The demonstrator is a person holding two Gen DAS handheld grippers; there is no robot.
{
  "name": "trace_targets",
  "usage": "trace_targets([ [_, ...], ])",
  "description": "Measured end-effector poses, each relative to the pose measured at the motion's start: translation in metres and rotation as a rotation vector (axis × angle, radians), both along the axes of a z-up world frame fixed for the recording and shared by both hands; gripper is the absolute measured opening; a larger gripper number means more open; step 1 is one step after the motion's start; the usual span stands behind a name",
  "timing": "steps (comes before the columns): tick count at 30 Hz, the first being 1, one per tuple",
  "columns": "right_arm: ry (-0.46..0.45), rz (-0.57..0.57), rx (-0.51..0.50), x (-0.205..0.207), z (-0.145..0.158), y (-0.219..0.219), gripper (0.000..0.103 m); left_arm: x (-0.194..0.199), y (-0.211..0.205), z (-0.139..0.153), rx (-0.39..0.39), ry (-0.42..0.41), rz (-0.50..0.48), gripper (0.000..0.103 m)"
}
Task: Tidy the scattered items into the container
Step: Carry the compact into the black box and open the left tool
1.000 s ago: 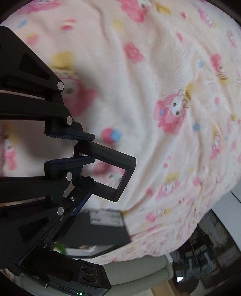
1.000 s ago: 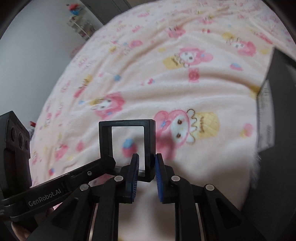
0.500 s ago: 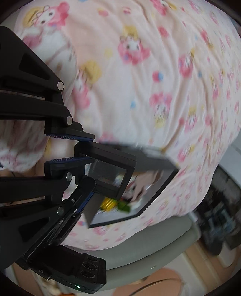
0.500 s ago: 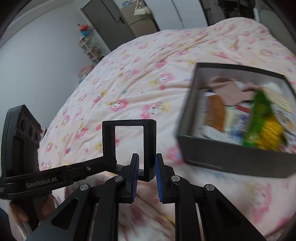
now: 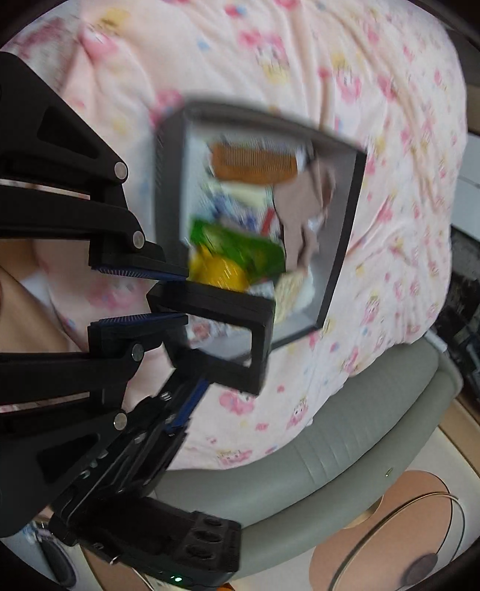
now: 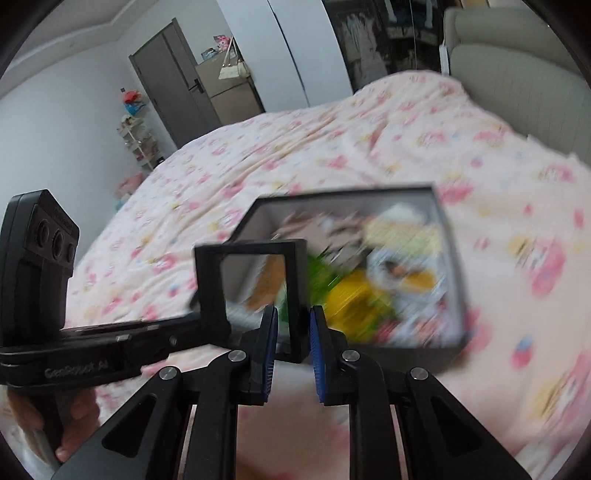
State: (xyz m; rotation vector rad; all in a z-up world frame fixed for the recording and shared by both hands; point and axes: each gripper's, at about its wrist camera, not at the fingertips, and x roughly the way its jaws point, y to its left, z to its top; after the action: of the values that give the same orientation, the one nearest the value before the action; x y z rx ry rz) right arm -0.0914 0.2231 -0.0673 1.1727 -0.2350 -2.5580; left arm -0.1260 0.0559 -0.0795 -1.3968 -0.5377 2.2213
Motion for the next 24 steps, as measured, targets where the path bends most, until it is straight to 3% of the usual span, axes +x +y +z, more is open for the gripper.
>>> trace_targets([
  [5, -0.087, -0.024, 0.019, -0.051, -0.025, 0.035, 0.015, -0.042, 0.031, -0.027, -0.039, -0.052, -0.01, 0.016],
  [11, -0.227, -0.073, -0.127, -0.063, -0.068, 0.061, 0.015, -0.055, 0.036, -0.061, -0.071, -0.126, 0.008, 0.016],
  [15, -0.198, -0.107, -0.136, -0.061, -0.06, 0.067, 0.015, -0.05, 0.033, -0.058, -0.096, -0.091, 0.021, 0.016],
  [18, -0.166, -0.105, -0.086, -0.059, -0.055, 0.061, 0.015, -0.049, 0.035, -0.052, -0.079, -0.055, 0.004, 0.016],
  [24, -0.164, -0.088, -0.054, -0.06, -0.056, 0.056, 0.015, -0.056, 0.051, -0.066, -0.102, -0.111, -0.043, 0.016],
])
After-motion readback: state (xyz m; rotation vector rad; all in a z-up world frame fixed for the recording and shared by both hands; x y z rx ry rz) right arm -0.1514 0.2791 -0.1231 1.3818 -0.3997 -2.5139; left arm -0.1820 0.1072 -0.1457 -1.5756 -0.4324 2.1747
